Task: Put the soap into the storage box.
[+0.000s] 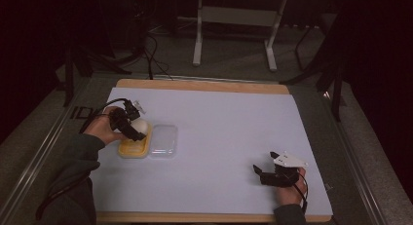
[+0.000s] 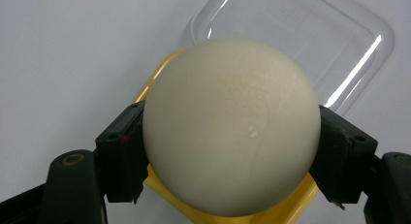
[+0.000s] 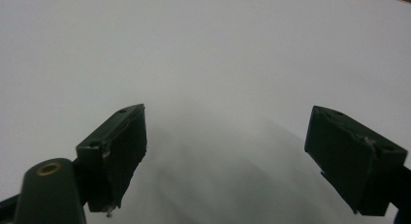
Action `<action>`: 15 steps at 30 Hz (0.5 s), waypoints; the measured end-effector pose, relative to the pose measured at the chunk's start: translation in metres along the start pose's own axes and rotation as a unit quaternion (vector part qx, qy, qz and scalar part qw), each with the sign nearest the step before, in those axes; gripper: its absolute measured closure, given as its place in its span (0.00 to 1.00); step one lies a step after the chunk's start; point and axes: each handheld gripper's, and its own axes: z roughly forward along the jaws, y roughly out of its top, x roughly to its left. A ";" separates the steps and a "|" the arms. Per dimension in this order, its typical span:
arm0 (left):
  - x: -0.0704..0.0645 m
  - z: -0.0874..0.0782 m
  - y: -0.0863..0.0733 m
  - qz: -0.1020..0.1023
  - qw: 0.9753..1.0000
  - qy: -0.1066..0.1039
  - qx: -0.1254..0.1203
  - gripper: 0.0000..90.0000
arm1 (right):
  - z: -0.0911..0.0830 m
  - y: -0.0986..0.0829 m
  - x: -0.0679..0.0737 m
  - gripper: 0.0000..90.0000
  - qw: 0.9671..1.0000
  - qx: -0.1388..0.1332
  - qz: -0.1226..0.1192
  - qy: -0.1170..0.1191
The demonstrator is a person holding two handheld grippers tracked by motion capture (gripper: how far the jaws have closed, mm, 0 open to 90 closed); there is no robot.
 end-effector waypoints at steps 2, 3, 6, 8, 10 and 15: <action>0.001 0.002 -0.001 -0.004 1.000 0.001 0.004 0.29 | 0.000 0.000 0.000 0.17 1.000 0.000 0.001 0.000; 0.001 0.003 -0.002 -0.007 1.000 0.001 0.003 0.29 | 0.000 0.000 0.000 0.17 1.000 0.000 0.001 0.000; 0.002 0.006 -0.004 -0.013 1.000 0.000 0.003 0.28 | 0.000 0.000 0.000 0.17 1.000 0.000 0.001 0.000; 0.002 0.007 -0.005 -0.017 1.000 0.000 0.003 0.28 | 0.000 0.000 0.000 0.17 1.000 0.001 0.000 0.000; 0.002 0.009 -0.005 -0.017 1.000 -0.001 0.007 0.28 | 0.000 0.000 0.000 0.17 1.000 0.001 -0.001 0.000; 0.001 0.013 -0.005 -0.019 1.000 -0.002 0.011 0.28 | 0.000 0.000 0.000 0.17 1.000 0.001 -0.001 0.000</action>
